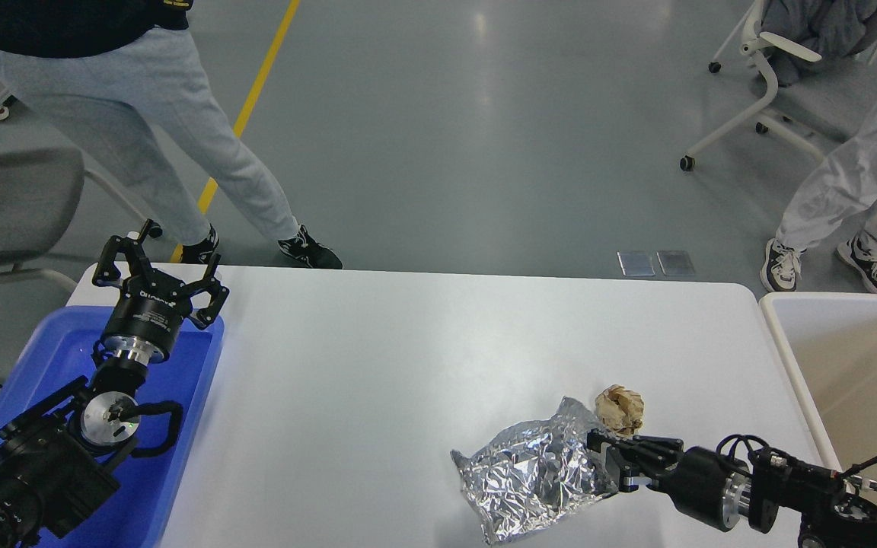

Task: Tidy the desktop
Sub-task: 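Lift the foil bag with the right gripper and carry it toward the white bin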

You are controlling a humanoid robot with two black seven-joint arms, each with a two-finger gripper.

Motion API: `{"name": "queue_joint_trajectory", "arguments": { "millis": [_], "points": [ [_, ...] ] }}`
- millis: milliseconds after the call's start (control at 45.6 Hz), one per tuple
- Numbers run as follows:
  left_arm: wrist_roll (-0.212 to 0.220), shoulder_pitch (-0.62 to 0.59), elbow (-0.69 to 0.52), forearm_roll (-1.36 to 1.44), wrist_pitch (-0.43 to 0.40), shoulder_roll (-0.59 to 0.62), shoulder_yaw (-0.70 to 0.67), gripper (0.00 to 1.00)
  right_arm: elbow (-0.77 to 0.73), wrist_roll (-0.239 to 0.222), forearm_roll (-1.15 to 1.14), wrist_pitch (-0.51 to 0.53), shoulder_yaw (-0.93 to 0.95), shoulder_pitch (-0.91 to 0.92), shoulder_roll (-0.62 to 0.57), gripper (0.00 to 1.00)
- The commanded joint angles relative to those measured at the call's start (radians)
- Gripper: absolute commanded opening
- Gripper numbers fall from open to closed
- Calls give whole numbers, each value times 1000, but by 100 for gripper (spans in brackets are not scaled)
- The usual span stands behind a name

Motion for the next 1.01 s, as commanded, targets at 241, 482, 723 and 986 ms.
{"name": "queue_joint_trajectory", "arguments": {
  "millis": [241,482,723,986],
  "points": [
    [0,0,0,0,0,0,0,100,246,-35,276,312,-11,313,-369,0],
    [0,0,0,0,0,0,0,100,259,-35,419,504,-11,516,-443,0],
    [0,0,0,1,0,0,0,100,259,-35,452,566,-9,590,-475,0],
    [0,0,0,0,0,0,0,100,245,-30,459,576,-11,585,-509,0]
  ]
}}
